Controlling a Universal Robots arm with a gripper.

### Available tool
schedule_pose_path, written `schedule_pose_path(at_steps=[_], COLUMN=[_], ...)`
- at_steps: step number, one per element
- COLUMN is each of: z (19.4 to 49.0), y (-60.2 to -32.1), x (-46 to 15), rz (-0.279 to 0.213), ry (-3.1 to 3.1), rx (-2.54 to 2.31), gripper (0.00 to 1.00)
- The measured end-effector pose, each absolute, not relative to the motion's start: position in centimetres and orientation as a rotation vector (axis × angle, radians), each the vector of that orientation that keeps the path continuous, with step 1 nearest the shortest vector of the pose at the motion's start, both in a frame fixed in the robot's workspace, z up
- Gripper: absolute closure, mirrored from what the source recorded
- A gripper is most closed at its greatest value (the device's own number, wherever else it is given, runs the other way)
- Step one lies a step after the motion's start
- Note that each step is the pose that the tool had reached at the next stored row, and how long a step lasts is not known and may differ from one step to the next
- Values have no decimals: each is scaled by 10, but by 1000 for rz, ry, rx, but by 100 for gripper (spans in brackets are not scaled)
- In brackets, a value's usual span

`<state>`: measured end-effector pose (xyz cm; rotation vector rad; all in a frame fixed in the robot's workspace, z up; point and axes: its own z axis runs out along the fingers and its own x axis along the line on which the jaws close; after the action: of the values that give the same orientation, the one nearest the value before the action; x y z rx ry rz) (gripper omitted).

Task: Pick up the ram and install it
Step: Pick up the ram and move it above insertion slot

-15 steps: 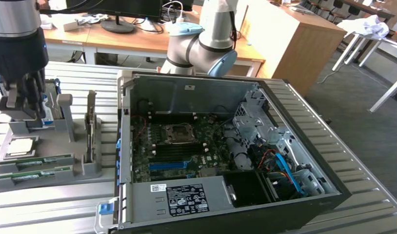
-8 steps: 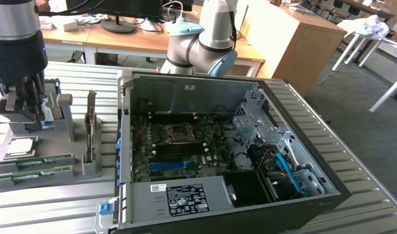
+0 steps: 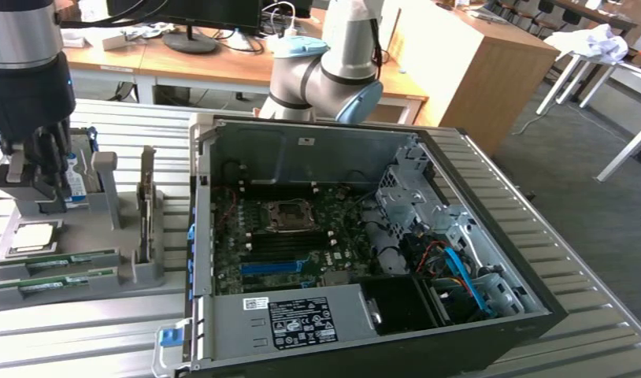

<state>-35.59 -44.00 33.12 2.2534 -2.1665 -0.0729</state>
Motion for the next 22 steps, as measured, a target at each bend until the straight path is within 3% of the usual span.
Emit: schedule_pose_path(at_steps=[22], z=[327], y=[-444], x=[-358], rz=[-73], ry=[-2166], rx=[2254], gripper=[70])
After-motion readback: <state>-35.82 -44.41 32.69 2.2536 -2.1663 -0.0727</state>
